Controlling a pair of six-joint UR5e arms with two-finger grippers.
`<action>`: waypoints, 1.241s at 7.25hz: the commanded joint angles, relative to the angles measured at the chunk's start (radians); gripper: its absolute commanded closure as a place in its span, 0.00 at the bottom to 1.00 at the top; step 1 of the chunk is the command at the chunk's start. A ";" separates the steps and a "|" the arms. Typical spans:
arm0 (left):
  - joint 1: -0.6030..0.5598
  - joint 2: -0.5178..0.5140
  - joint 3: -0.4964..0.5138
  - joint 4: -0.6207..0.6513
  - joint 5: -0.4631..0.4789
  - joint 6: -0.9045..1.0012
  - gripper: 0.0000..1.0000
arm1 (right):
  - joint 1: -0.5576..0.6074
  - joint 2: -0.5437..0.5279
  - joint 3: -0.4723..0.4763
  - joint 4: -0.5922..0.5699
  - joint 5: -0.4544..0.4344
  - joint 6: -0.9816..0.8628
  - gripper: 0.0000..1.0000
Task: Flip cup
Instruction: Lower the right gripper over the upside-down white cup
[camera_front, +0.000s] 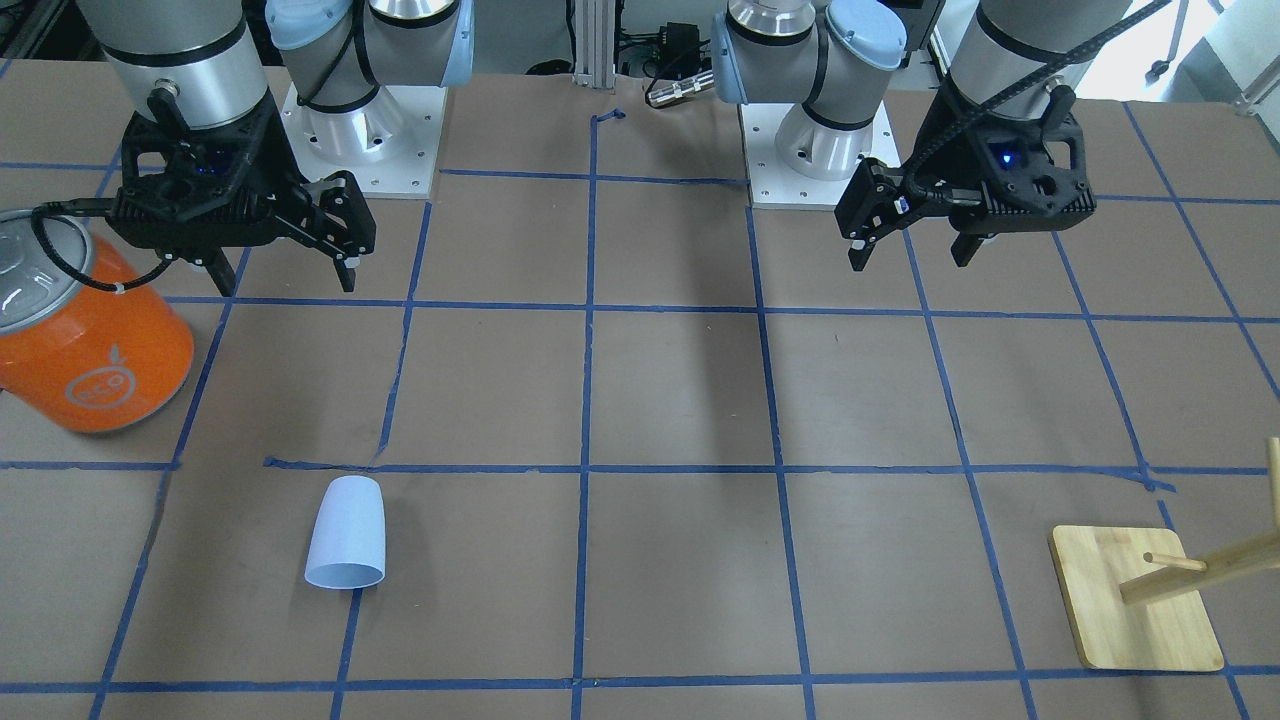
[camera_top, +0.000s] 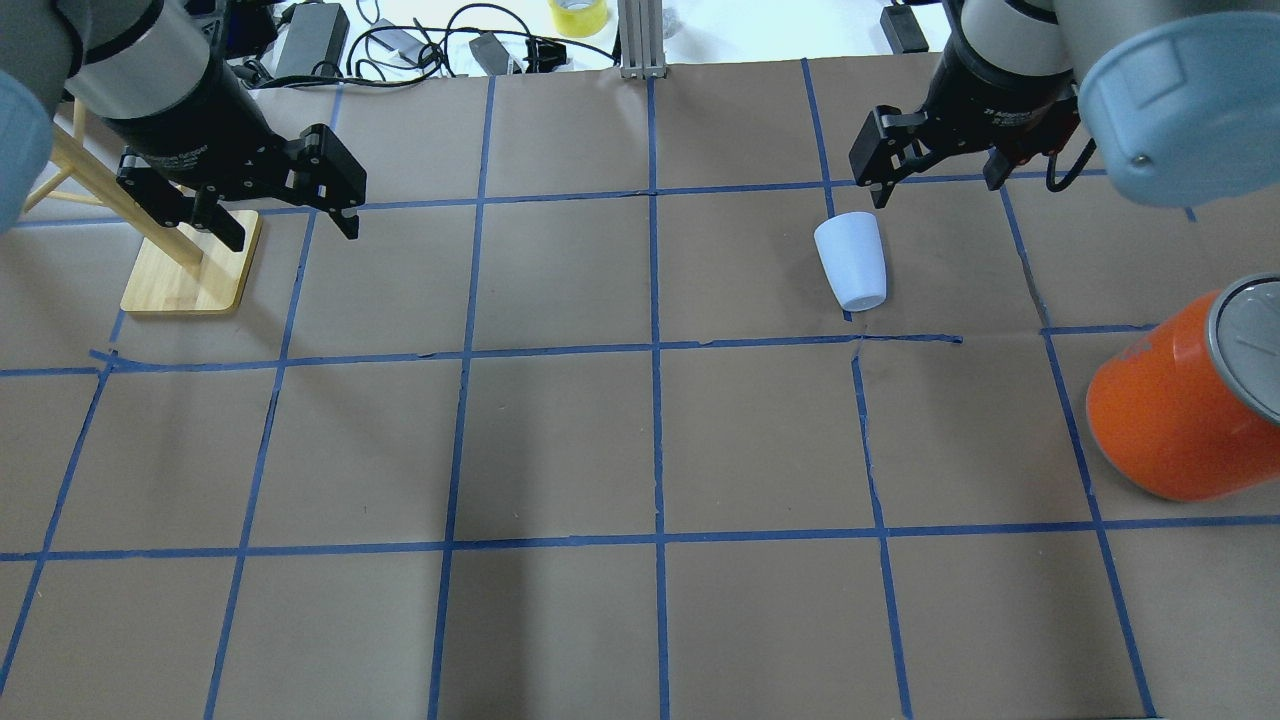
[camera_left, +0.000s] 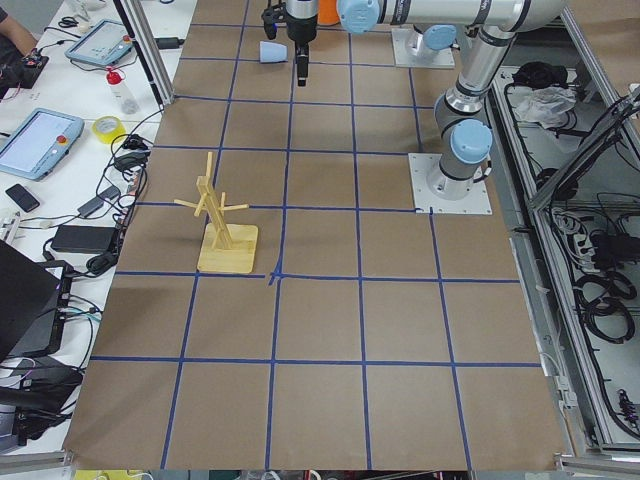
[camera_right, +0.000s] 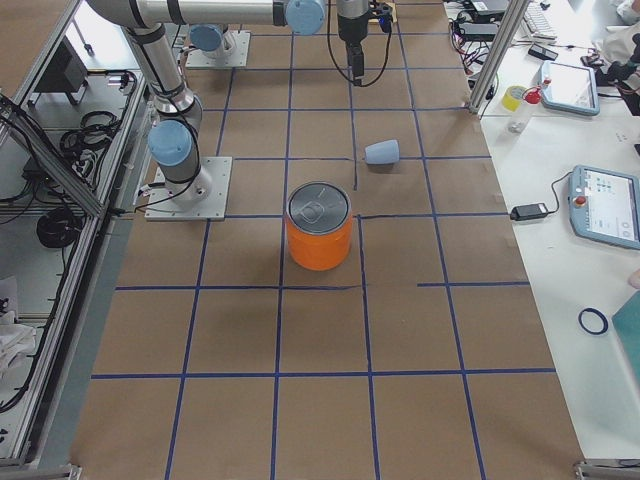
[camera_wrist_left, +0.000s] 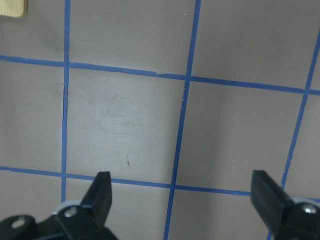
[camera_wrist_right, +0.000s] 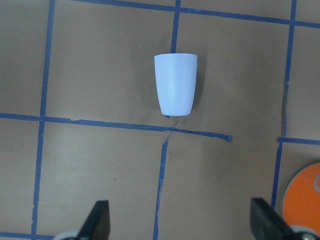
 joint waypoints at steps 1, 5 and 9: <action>-0.001 0.002 -0.008 0.002 0.002 0.005 0.00 | 0.000 -0.004 0.012 0.000 0.022 0.001 0.00; -0.001 0.002 -0.011 0.007 0.001 0.005 0.00 | 0.000 -0.002 0.033 -0.004 0.022 0.012 0.00; -0.002 0.004 -0.015 0.013 -0.001 -0.001 0.00 | -0.017 0.170 0.038 -0.248 0.022 0.015 0.00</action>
